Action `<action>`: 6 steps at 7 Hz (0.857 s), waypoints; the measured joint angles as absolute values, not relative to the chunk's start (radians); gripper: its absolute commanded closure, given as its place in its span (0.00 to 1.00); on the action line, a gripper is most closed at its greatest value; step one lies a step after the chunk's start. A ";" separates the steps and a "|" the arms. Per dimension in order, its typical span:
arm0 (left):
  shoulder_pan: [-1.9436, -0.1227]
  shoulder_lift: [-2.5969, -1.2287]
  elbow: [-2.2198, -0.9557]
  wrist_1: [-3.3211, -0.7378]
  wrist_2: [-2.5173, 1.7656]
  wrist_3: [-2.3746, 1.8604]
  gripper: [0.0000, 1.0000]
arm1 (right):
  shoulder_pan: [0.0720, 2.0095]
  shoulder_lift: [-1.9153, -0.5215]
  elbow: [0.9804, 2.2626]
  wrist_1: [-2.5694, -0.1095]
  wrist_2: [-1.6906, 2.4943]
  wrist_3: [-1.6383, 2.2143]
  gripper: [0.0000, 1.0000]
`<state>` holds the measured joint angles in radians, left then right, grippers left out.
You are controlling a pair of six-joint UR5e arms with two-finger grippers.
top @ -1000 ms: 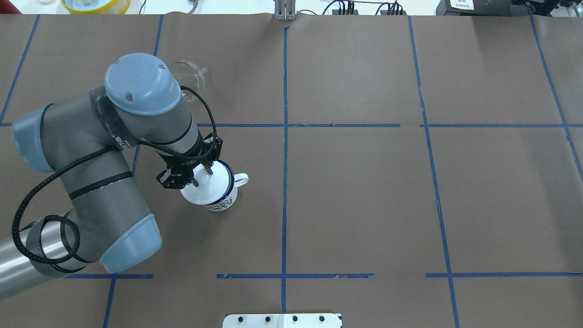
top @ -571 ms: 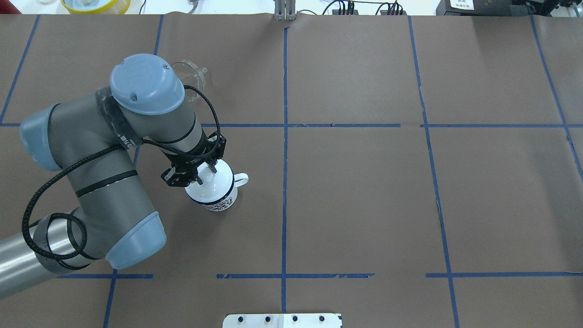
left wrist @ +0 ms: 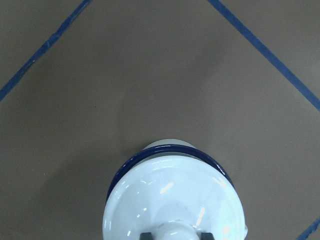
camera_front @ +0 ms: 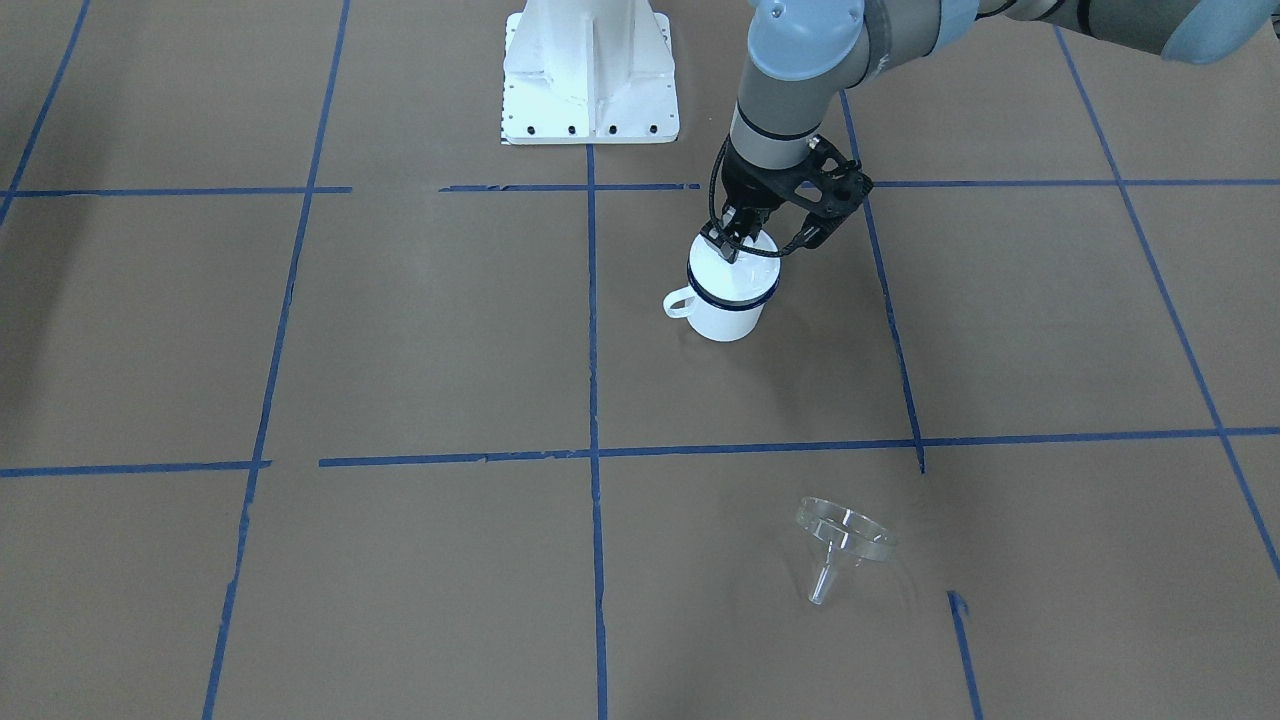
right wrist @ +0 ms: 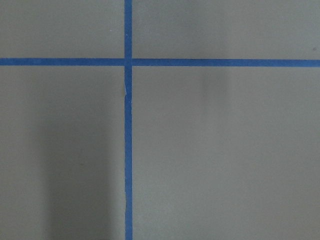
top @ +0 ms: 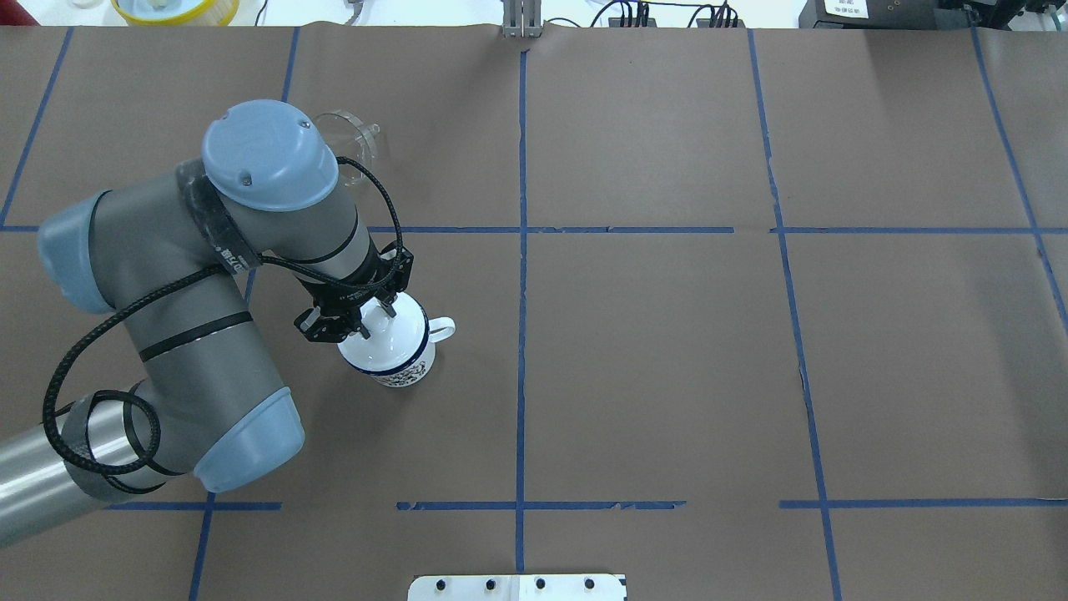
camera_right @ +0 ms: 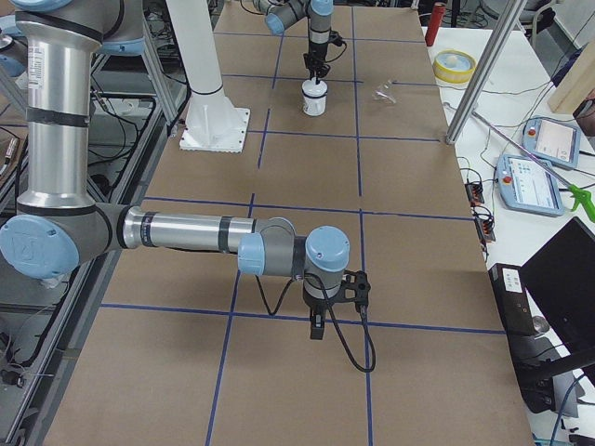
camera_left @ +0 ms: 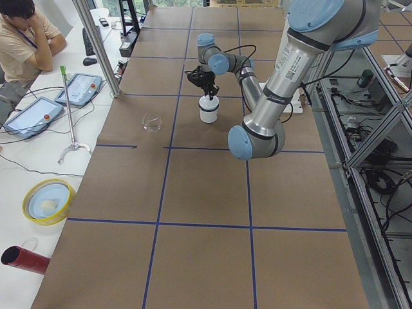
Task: Remove funnel from cup
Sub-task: 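Lower the lid onto the mug's rim and release it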
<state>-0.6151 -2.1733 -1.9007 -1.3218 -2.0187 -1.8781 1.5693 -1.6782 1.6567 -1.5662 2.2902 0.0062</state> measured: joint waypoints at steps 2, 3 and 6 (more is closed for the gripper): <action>-0.615 -2.173 -1.900 -1.322 -2.019 -1.870 1.00 | 1.569 -1.678 1.657 -1.566 2.290 0.006 0.00; -0.615 -2.172 -1.900 -1.322 -2.019 -1.869 1.00 | 1.569 -1.678 1.657 -1.566 2.290 0.006 0.00; -0.615 -2.176 -1.893 -1.322 -2.019 -1.868 1.00 | 1.569 -1.678 1.657 -1.566 2.290 0.006 0.00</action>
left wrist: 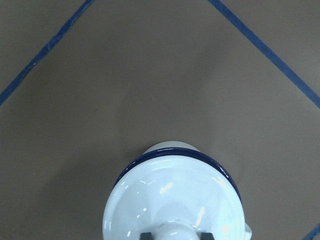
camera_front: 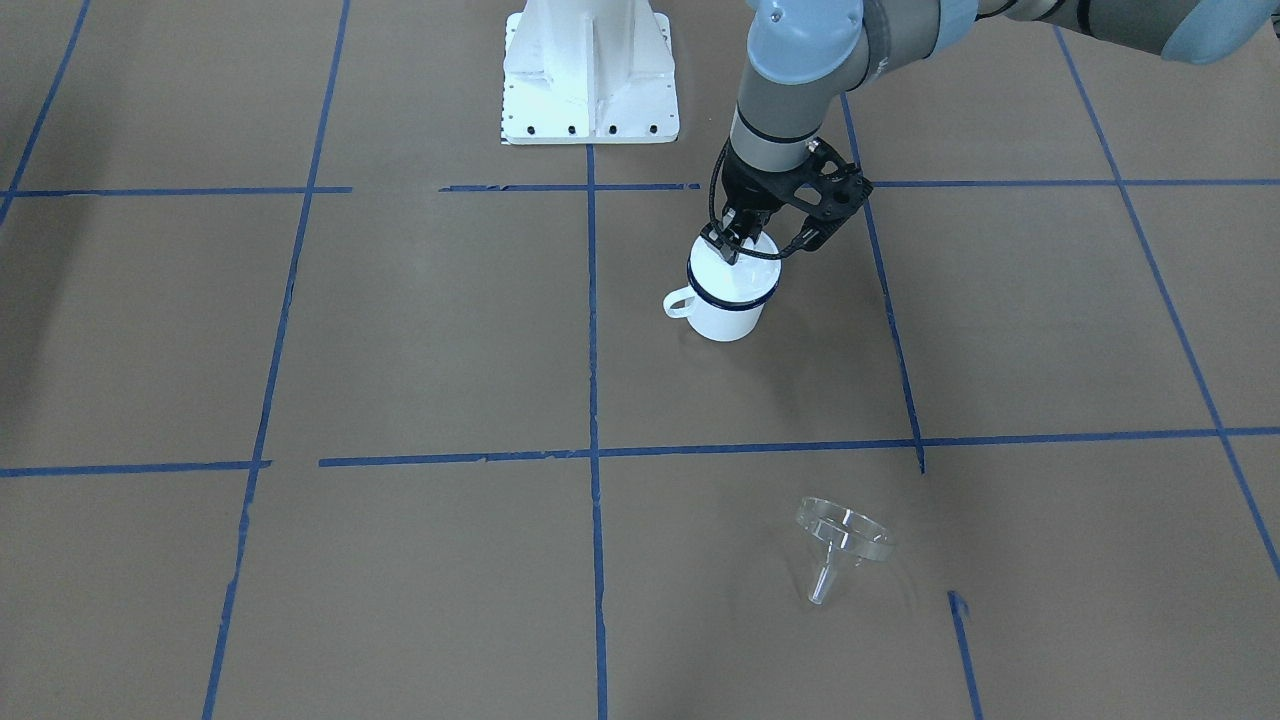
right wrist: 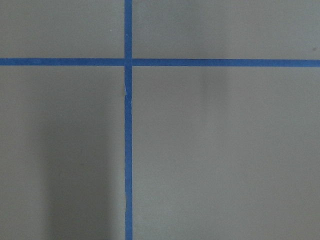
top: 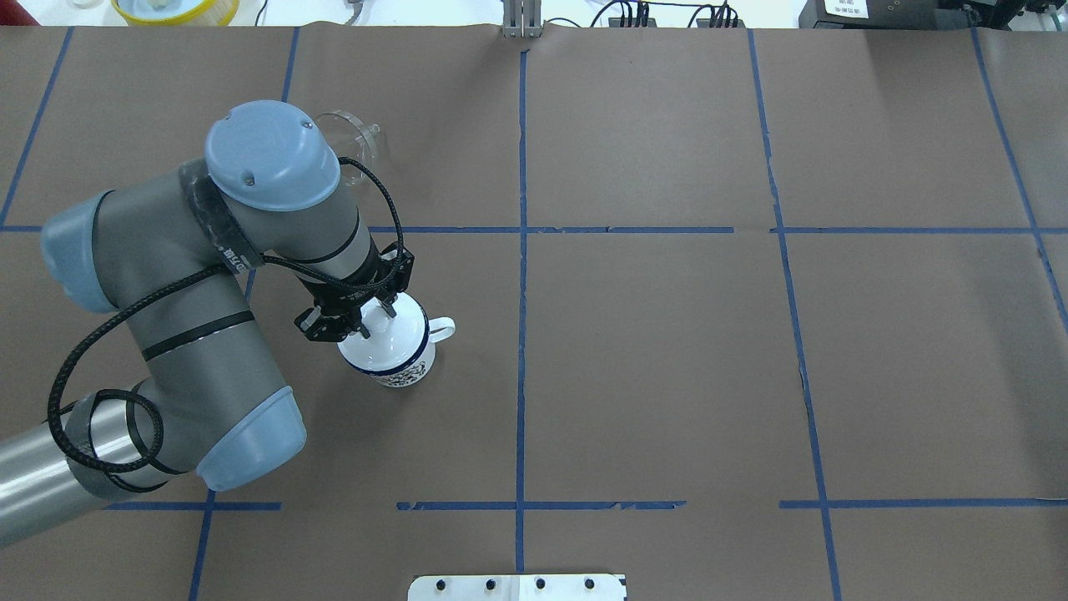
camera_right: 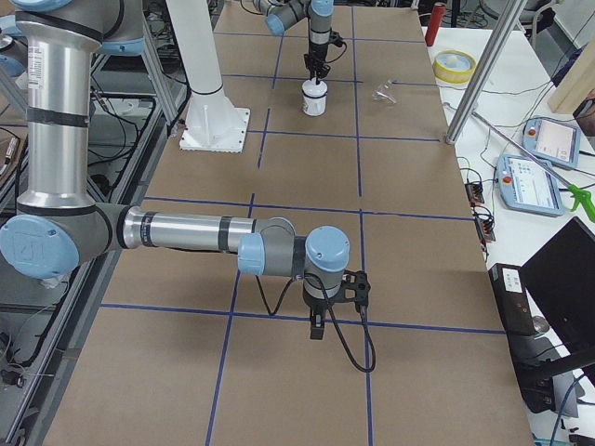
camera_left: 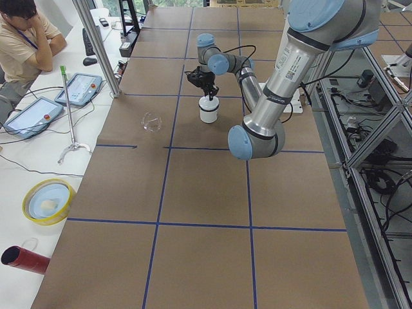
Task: Remove funnel from cup
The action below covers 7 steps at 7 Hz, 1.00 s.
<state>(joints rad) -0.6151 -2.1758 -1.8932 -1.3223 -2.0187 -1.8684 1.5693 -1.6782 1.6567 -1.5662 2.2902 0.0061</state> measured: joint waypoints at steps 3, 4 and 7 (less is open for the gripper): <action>-0.615 -2.175 -1.887 -1.324 -2.019 -1.868 1.00 | 1.569 -1.678 1.657 -1.566 2.290 0.006 0.00; -0.615 -2.175 -1.882 -1.325 -2.019 -1.867 1.00 | 1.569 -1.678 1.657 -1.566 2.290 0.006 0.00; -0.615 -2.179 -1.876 -1.328 -2.020 -1.867 0.20 | 1.569 -1.678 1.657 -1.566 2.290 0.006 0.00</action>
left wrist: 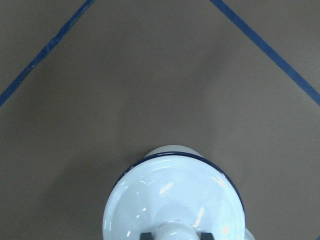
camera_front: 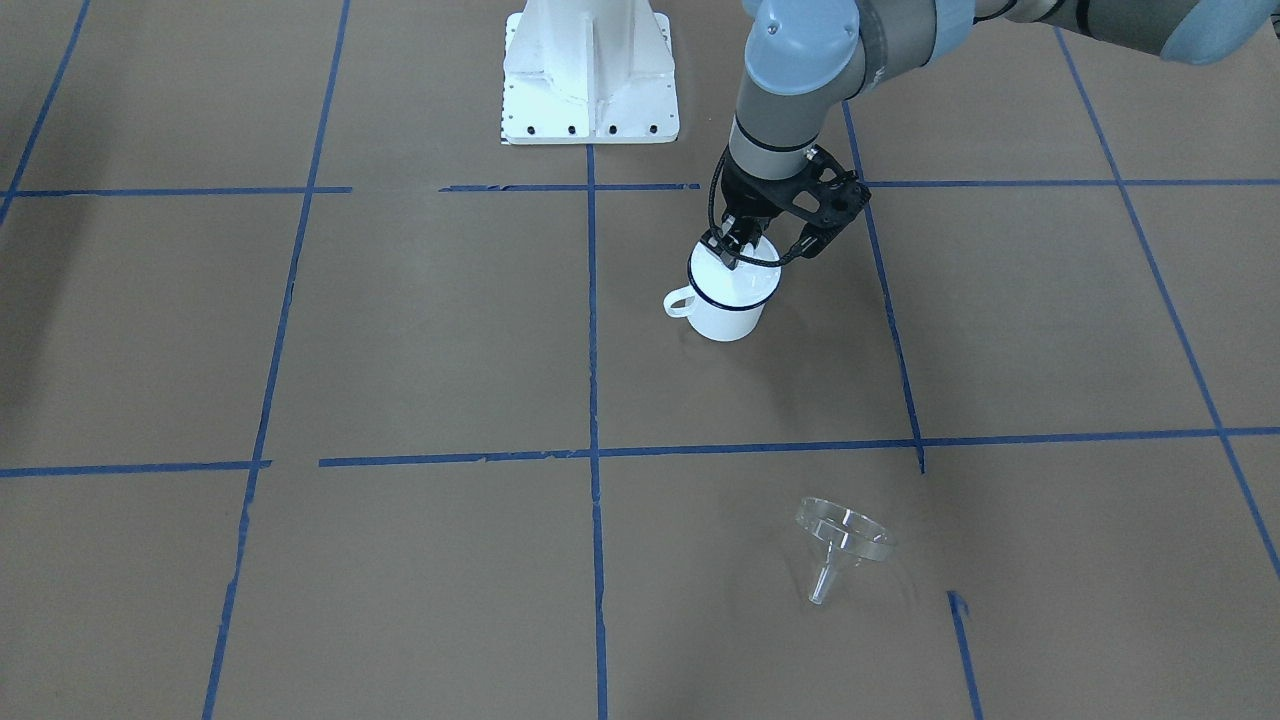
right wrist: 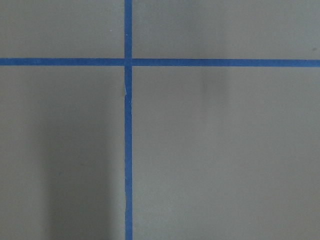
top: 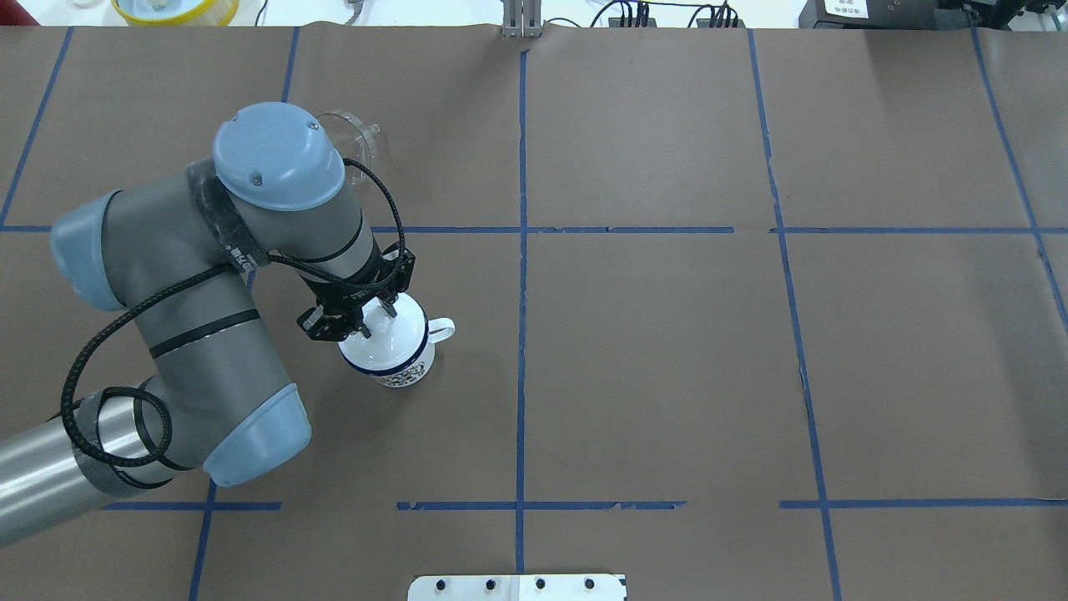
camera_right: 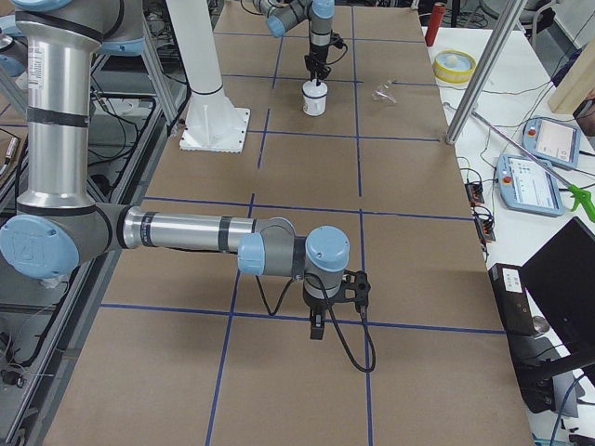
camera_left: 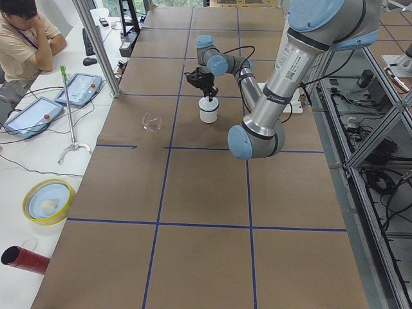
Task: Remove funnel from cup
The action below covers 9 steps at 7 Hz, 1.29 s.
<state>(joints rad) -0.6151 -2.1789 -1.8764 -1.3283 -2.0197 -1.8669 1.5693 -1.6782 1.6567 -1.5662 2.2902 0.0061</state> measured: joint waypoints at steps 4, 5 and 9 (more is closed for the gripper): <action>-0.632 -2.172 -1.881 -1.326 -2.018 -1.817 0.05 | 1.569 -1.678 1.657 -1.566 2.290 0.006 0.00; -0.681 -2.160 -1.884 -1.325 -2.019 -1.718 0.05 | 1.569 -1.678 1.657 -1.566 2.290 0.006 0.00; -1.098 -1.965 -1.876 -1.331 -2.135 -0.975 0.04 | 1.569 -1.678 1.657 -1.566 2.290 0.006 0.00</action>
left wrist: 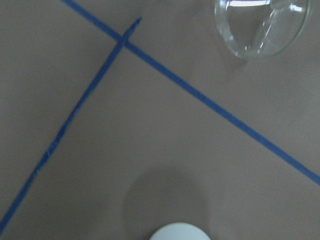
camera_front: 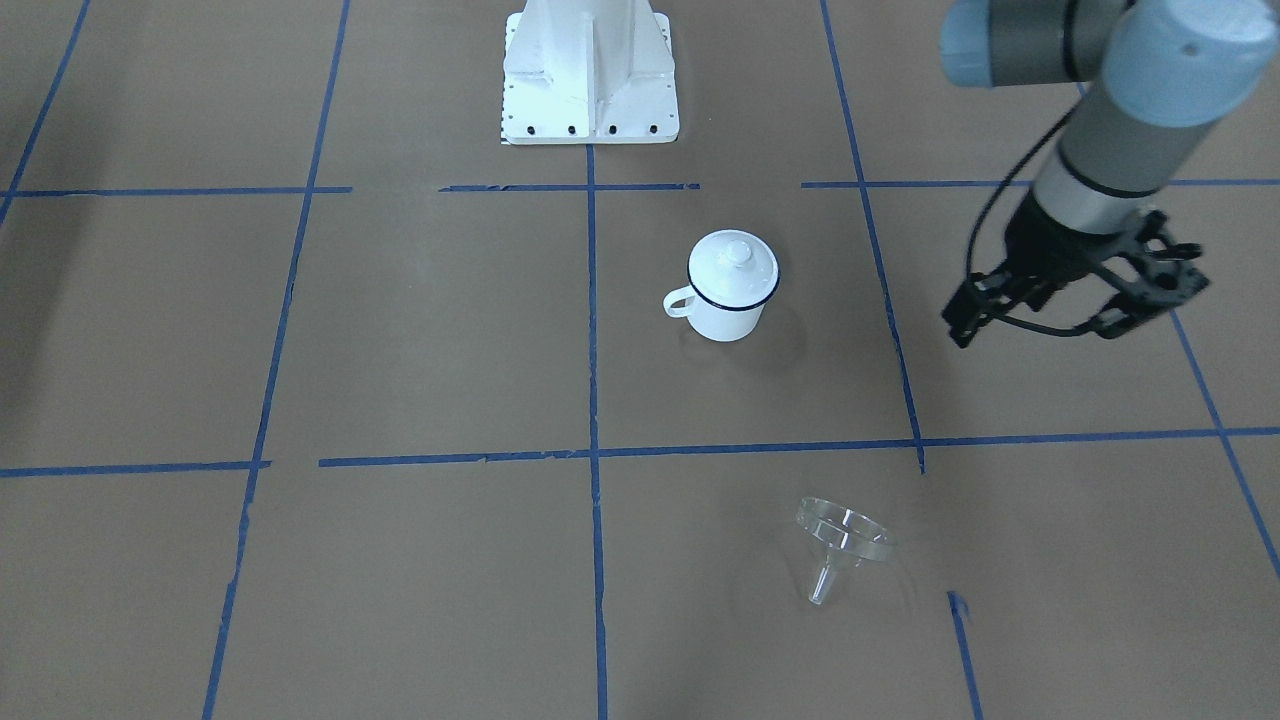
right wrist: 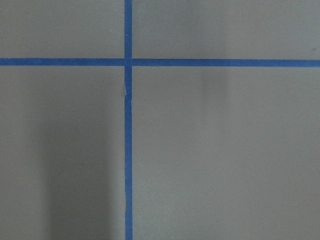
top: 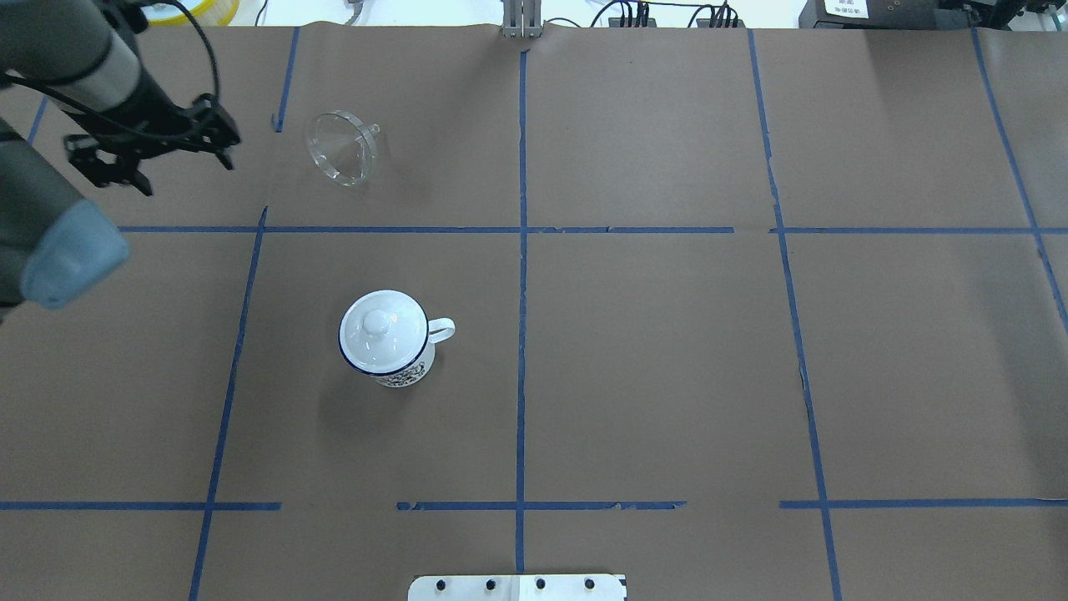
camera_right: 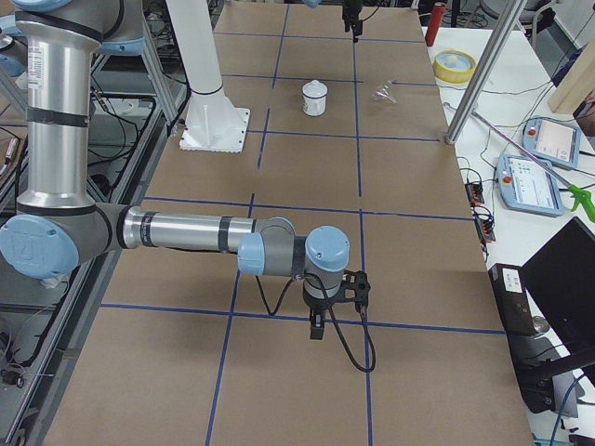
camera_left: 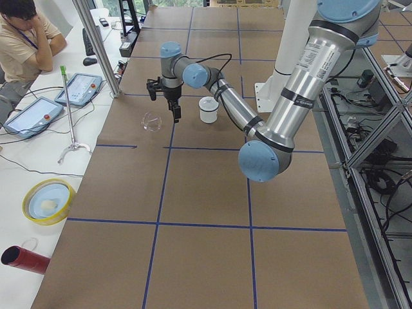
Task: Remove funnel from cup
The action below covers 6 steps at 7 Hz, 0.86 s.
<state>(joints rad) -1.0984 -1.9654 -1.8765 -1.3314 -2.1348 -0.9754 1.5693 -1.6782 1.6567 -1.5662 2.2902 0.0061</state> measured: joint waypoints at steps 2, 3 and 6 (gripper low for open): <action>-1.330 -1.863 -1.804 -1.334 -2.170 -0.513 0.01 | 1.569 -1.678 1.657 -1.566 2.290 0.006 0.00; -1.430 -1.843 -1.715 -1.367 -2.190 -0.308 0.01 | 1.569 -1.678 1.657 -1.566 2.290 0.006 0.00; -1.540 -1.831 -1.445 -1.547 -2.346 -0.079 0.00 | 1.569 -1.678 1.657 -1.566 2.290 0.006 0.00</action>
